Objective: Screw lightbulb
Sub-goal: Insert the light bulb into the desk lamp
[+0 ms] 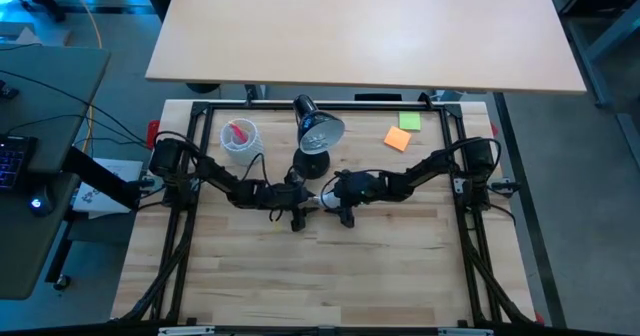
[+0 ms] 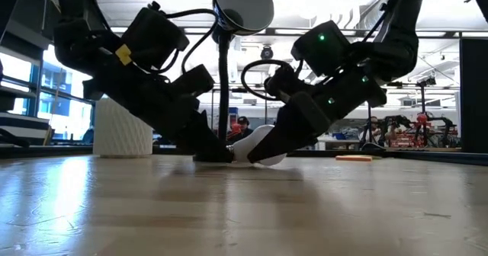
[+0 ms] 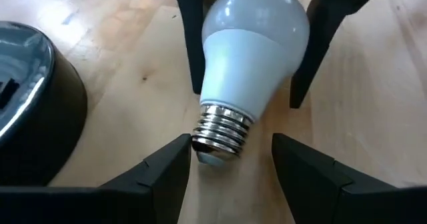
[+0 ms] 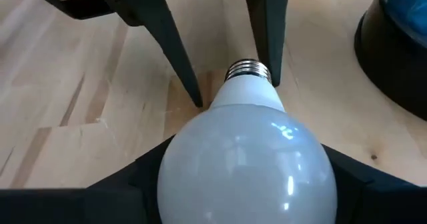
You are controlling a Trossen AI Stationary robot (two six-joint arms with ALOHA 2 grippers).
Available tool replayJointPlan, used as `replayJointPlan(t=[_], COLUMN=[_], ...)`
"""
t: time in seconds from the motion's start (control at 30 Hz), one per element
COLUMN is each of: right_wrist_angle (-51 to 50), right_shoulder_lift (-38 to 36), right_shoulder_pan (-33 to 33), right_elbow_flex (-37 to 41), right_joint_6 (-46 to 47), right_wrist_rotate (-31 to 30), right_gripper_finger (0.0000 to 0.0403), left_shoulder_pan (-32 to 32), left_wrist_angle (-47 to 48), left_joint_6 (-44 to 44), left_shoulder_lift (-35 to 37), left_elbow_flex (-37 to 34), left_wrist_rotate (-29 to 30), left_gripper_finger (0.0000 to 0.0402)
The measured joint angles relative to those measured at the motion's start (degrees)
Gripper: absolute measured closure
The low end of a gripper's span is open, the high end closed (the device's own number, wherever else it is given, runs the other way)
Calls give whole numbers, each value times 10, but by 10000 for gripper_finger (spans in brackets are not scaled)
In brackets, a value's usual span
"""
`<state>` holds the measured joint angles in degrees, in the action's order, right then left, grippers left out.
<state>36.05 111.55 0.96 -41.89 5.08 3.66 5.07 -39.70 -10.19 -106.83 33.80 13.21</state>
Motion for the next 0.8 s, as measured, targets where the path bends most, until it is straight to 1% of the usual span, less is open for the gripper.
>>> replayJointPlan(t=[0.07, 0.17, 0.27, 0.4, 0.53, 0.67, 0.8], right_wrist_angle=[-4, -37, -75, -114, -176, -257, -357], right_shoulder_lift=[-2, -15, -43, -98, -161, -211, -235], right_shoulder_pan=[0, -5, -24, -63, -109, -156, -182], right_elbow_flex=[0, 0, 1, 1, -6, -46, -126], right_joint_6=[5, 16, 20, 32, 63, 80, 81], right_wrist_rotate=[-2, -23, -81, -162, -238, -319, -363], right_gripper_finger=[161, 160, 160, 160, 160, 160, 160], left_shoulder_pan=[4, 13, 25, 43, 46, 25, -4], left_wrist_angle=[5, 50, 125, 221, 270, 290, 299], left_joint_6=[-8, -22, -22, -22, -47, -43, 3], left_shoulder_lift=[3, 26, 67, 129, 185, 226, 264], left_elbow_flex=[0, 0, 0, -1, -1, -1, -1], left_wrist_rotate=[2, 20, 42, 91, 144, 152, 157], left_gripper_finger=[197, 197, 197, 197, 197, 197, 197])
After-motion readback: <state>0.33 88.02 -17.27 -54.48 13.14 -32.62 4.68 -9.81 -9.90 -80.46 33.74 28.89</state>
